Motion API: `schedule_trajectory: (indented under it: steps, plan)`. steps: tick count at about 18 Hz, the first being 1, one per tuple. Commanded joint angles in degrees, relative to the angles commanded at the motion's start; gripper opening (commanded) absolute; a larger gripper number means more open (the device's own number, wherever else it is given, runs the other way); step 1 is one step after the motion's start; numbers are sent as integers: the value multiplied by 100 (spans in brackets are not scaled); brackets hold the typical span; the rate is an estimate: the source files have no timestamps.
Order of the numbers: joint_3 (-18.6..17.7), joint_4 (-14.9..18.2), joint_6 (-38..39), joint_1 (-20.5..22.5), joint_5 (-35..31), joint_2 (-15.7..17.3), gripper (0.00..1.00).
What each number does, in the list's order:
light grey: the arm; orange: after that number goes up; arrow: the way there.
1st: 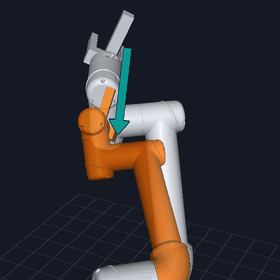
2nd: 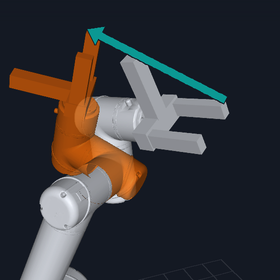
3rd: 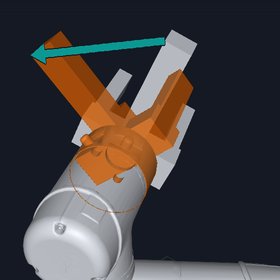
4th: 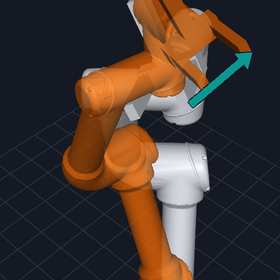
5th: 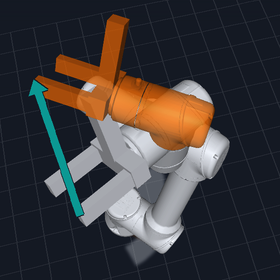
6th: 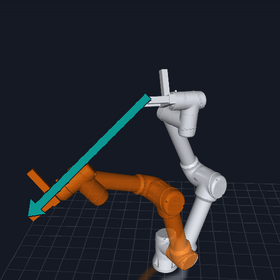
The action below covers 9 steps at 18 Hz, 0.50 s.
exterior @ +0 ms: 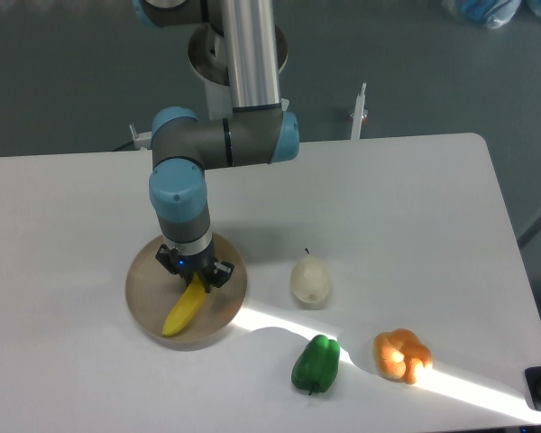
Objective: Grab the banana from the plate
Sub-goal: 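Close the gripper on the banana, then lift the banana off the plate and carry it toward the pear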
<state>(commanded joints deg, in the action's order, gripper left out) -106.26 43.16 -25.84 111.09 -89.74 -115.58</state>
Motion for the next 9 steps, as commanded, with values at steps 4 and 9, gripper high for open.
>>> schedule_trajectory:
  steps: [4,9]
  plan:
    - [18,17,0,18,-9,70,25]
    - [44,105,-193,114,0,430,25]
